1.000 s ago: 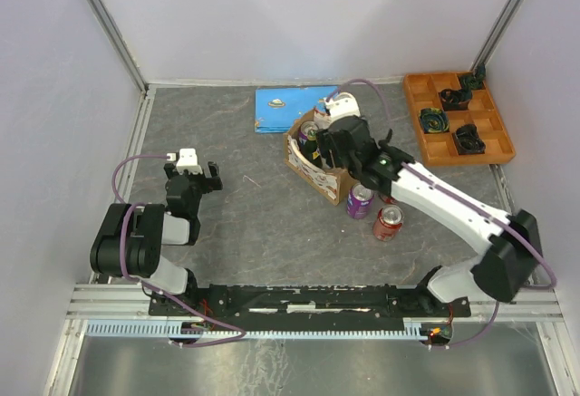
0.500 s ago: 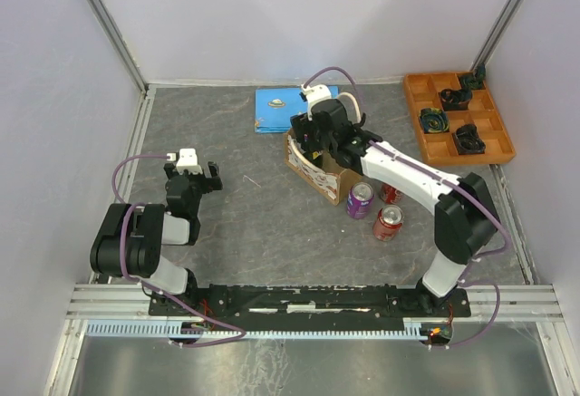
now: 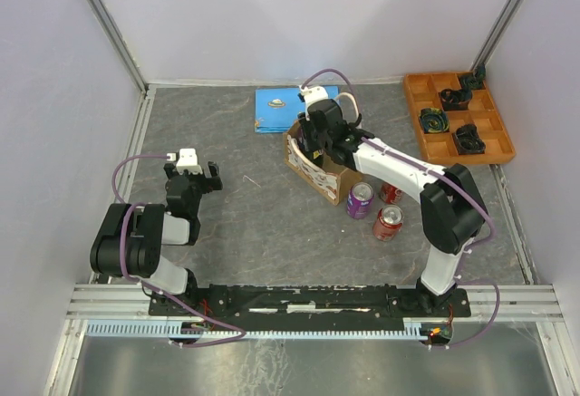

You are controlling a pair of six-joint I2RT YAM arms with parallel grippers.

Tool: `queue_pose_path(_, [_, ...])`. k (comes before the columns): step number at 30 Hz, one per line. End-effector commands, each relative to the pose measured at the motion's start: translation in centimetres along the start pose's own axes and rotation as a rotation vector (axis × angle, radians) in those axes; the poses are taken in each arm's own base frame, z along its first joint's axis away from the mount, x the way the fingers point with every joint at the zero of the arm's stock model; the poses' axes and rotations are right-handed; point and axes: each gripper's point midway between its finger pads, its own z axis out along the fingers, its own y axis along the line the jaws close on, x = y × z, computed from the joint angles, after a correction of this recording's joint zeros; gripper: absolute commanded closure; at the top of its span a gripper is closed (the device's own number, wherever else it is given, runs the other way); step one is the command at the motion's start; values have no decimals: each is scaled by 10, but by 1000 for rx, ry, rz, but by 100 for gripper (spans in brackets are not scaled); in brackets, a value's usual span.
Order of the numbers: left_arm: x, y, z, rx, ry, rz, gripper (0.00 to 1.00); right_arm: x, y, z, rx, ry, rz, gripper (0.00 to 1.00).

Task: Take the beverage out of the canvas bag

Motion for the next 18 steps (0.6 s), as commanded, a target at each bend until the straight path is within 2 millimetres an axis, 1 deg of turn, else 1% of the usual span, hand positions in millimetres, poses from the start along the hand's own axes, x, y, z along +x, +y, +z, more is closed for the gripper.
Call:
queue_pose_path(1, [-18, 5, 3, -25, -70, -5, 1, -35, 3, -5, -9, -91, 33, 98])
queue_pose_path(2, [-18, 5, 3, -26, -70, -4, 1, -36, 2, -6, -7, -93, 32, 100])
queue_pose_path(4, [-18, 5, 3, -25, -70, -4, 1, -40, 2, -6, -6, -99, 22, 100])
queue_pose_path(6, [-18, 5, 3, -24, -69, -4, 1, -49, 2, -9, -10, -118, 8, 100])
queue_pose_path(8, [-18, 5, 3, -25, -70, -4, 1, -64, 2, -14, -13, -148, -3, 100])
queue_pose_path(12, [-18, 5, 3, -25, -70, -4, 1, -108, 3, -31, -21, -237, -22, 100])
queue_pose_path(13, [-18, 5, 3, -26, -70, -4, 1, -126, 4, -40, -26, -271, -33, 100])
queue_pose_path(15, [-18, 5, 3, -25, -69, -4, 1, -151, 2, -55, -28, -321, -44, 100])
queue_pose_path(18, [-18, 5, 3, -25, -69, -4, 1, -182, -3, -81, -17, -401, -55, 100])
